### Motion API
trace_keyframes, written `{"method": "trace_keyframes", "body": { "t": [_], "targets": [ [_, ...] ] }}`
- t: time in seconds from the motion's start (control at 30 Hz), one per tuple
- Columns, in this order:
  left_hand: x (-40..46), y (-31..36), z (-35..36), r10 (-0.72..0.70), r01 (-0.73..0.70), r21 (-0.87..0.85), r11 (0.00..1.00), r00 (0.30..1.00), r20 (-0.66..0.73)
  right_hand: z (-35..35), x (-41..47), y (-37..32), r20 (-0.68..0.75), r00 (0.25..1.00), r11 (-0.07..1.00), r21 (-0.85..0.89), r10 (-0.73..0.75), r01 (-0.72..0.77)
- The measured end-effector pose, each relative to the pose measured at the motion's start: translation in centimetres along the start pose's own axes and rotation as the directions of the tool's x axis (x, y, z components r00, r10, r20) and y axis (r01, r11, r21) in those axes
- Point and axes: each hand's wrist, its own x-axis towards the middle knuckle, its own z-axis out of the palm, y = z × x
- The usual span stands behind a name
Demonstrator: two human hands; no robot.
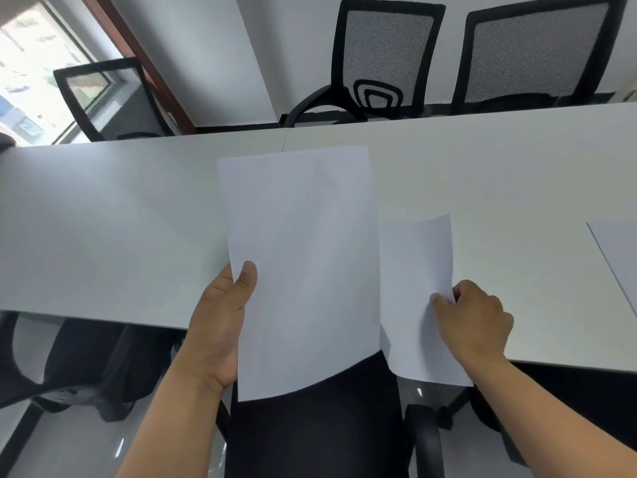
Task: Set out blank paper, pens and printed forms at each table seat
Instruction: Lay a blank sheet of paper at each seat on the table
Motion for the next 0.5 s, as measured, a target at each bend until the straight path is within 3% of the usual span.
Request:
{"method": "trace_keyframes", "body": {
  "t": [0.5],
  "targets": [
    [-1.1,0.7,0.1,-0.061,0.063,-0.037,0.997,0.997,0.054,-0.2,0.0,-0.2,0.028,0.999,1.0,-0.02,-0.019,0.02]
  ]
}}
